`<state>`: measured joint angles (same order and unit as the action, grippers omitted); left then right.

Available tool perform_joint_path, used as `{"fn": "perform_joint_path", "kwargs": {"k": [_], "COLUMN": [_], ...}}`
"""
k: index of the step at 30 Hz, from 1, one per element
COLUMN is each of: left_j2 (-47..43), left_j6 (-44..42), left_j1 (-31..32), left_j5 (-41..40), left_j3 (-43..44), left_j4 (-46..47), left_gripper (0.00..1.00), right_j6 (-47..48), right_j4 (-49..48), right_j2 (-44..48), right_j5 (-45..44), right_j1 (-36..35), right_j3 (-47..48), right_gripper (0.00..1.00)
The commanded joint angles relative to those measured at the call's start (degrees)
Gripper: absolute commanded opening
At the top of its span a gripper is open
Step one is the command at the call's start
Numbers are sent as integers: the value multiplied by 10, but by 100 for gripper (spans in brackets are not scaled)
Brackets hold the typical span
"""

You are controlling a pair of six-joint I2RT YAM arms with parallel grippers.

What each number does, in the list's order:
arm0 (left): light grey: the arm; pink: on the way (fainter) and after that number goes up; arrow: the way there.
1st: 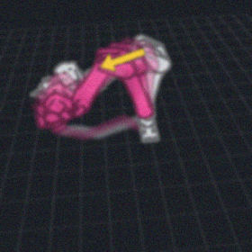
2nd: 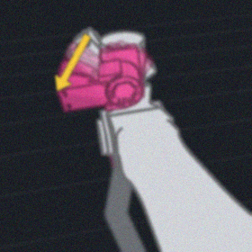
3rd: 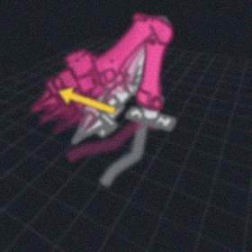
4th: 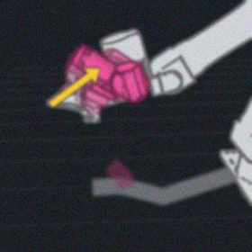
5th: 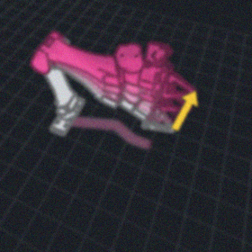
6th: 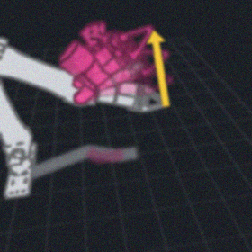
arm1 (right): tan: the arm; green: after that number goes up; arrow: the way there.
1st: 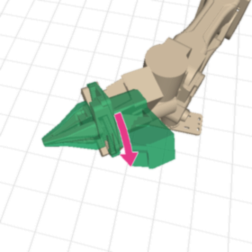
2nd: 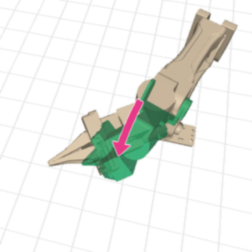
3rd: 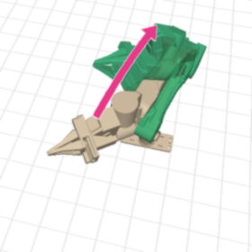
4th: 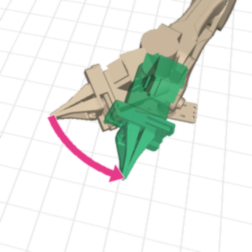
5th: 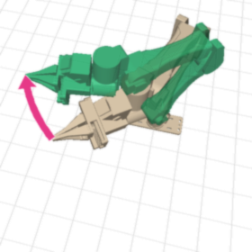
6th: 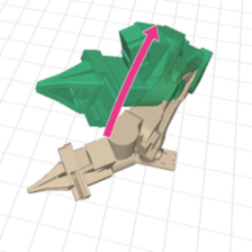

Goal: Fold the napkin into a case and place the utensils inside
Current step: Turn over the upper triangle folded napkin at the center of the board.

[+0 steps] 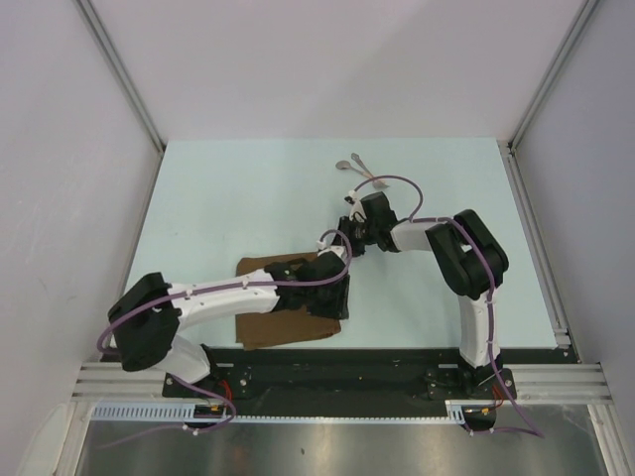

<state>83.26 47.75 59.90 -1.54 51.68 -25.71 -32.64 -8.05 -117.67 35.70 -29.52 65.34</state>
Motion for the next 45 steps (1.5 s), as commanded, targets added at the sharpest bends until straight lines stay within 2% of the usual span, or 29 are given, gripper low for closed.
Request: {"fn": "perform_joint_path", "kwargs": {"k": [1, 5, 12, 18, 22, 29, 37, 40, 42, 45], "left_j2": [51, 70, 62, 85, 97, 117, 122, 116, 113, 113], "left_j6": [-30, -42, -38, -34, -43, -56, -70, -73, -71, -68], "left_j1": [20, 38, 61, 65, 65, 65, 65, 65, 65, 65], "left_j5": [-38, -57, -84, -65, -79, -80, -74, -72, -73, -69], "left_j3": [54, 72, 67, 63, 76, 90, 90, 85, 83, 76], "left_j4": [-52, -71, -93, -87, -88, -92, -91, -90, -92, -88], "left_gripper": [51, 45, 47, 44, 32, 30, 11, 13, 23, 27], "right_j6": [2, -1, -5, -7, -6, -3, -10, -11, -12, -13], "right_j4": [-2, -6, -16, -19, -17, -16, -25, -26, -26, -27], "right_j2": [-14, -16, -15, -17, -13, -5, -8, -6, -5, -5], "right_j5": [-7, -5, 2, 4, 5, 3, 6, 8, 8, 7], "right_j1": [-5, -6, -9, -10, -9, -6, -7, -6, -6, -7], "right_j3": [15, 11, 3, 6, 3, -4, -9, -10, -10, -10], "right_gripper": [20, 20, 14, 13, 11, 10, 9, 10, 9, 9]}}
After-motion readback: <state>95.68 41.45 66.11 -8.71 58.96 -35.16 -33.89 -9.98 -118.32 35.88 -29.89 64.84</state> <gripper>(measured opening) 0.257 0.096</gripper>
